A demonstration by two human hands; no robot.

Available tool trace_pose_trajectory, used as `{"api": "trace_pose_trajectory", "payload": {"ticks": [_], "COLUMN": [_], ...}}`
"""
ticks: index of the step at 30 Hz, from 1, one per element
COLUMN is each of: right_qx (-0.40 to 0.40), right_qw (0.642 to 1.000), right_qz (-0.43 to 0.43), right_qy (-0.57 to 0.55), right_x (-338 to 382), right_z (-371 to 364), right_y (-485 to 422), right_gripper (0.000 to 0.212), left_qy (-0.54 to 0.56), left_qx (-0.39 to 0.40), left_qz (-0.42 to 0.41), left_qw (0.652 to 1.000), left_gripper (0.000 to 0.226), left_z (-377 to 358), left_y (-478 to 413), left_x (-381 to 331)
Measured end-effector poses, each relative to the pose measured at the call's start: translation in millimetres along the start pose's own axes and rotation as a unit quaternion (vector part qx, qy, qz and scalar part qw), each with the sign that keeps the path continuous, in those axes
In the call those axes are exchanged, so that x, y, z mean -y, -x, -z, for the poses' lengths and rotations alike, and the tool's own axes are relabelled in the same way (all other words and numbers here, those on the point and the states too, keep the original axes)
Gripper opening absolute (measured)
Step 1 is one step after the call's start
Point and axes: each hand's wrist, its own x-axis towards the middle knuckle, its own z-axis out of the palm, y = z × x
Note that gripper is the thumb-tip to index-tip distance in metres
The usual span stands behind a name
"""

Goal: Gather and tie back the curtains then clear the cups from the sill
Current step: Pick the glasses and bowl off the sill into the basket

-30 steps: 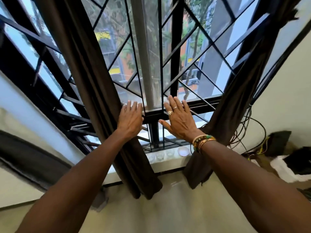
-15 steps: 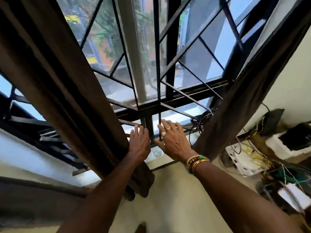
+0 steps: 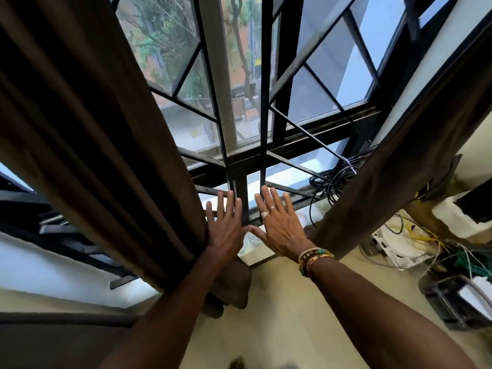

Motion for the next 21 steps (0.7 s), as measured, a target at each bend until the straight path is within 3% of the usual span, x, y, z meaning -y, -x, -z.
{"api": "trace_pose_trajectory", "payload": {"ticks": [12, 21], "right_qx": [0.004, 0.040], "right_qw": [0.999, 0.999], "right_qz": [-0.036, -0.024], "right_qy": [0.003, -0.003], "right_x": [6, 5], "right_z": [-45, -137], "right_y": [-5, -16], "right_gripper": [0.082, 0.062], "left_qy": [-0.026, -0.017], "left_qx": [-0.006, 0.028], "left_qz": [-0.011, -0.009], "left_qw": [1.000, 0.999], "left_gripper": [0.077, 0.073], "left_z": [-55, -144], "left_y": [-8, -19], "left_x": [11, 8]}}
